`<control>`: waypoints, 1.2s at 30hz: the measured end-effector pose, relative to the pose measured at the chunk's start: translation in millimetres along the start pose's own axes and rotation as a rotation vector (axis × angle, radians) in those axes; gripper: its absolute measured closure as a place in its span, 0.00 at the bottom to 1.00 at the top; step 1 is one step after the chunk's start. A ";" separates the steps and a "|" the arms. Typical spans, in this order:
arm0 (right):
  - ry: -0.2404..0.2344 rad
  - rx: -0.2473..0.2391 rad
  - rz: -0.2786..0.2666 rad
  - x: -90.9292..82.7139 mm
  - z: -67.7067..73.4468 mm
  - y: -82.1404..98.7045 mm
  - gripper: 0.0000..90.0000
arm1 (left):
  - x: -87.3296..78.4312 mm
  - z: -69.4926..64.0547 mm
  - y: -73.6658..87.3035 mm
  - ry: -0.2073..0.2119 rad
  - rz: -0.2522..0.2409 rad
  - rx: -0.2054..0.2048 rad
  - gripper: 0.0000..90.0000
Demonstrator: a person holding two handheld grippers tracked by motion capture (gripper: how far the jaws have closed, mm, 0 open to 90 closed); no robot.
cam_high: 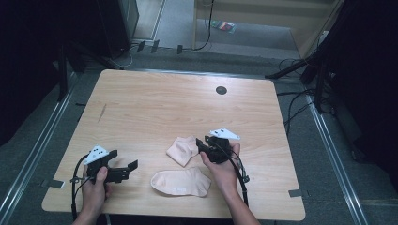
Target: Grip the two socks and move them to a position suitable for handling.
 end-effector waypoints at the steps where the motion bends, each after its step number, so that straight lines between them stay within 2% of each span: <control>1: 0.000 0.001 0.006 1.1 -2.3 1.2 0.72 | 1.4 -2.2 -2.2 0.005 0.002 0.000 0.05; 4: -0.001 0.001 0.021 8.0 -5.1 4.9 0.74 | 6.4 -11.5 -9.5 0.025 0.006 0.017 0.07; 8: -0.035 -0.014 0.041 20.9 -3.0 5.1 0.75 | 11.2 -16.5 -14.0 0.044 0.010 0.024 0.07; 15: -0.062 -0.014 0.073 41.5 2.0 3.0 0.80 | 11.3 -13.6 -15.6 0.044 0.006 0.015 0.07; 18: -0.063 -0.033 0.096 47.9 6.7 3.0 0.81 | 10.7 -11.9 -15.3 0.044 0.009 0.012 0.07; 21: -0.061 -0.030 0.103 51.4 9.8 2.5 0.89 | 10.2 -11.9 -15.2 0.045 0.008 0.010 0.07; 23: -0.042 -0.033 0.108 52.0 9.9 3.3 0.99 | 9.1 -11.8 -15.6 0.046 -0.003 0.015 0.07; 29: -0.018 0.014 0.089 43.6 2.3 5.2 1.00 | 8.1 -11.4 -17.1 0.040 0.003 0.006 0.07; 31: 0.000 0.048 0.083 38.4 -1.6 6.6 1.00 | 8.9 -13.0 -17.3 0.039 0.006 0.007 0.07; 33: 0.023 0.091 0.079 32.8 -5.5 8.7 1.00 | 8.5 -16.2 -18.2 0.060 -0.002 0.019 0.07; 36: 0.044 0.137 0.069 24.6 -10.5 14.4 1.00 | 11.5 -22.7 -20.6 0.067 0.015 0.023 0.07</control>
Point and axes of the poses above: each handheld gripper's, and its own axes: x roughly forward along the jaws, y roughly out of its underside, z roughly to its left, the point moved 2 cm from there along x, roughly forward along the jaws, and after that the axes turned 9 degrees about y, right-handed, at the moved point
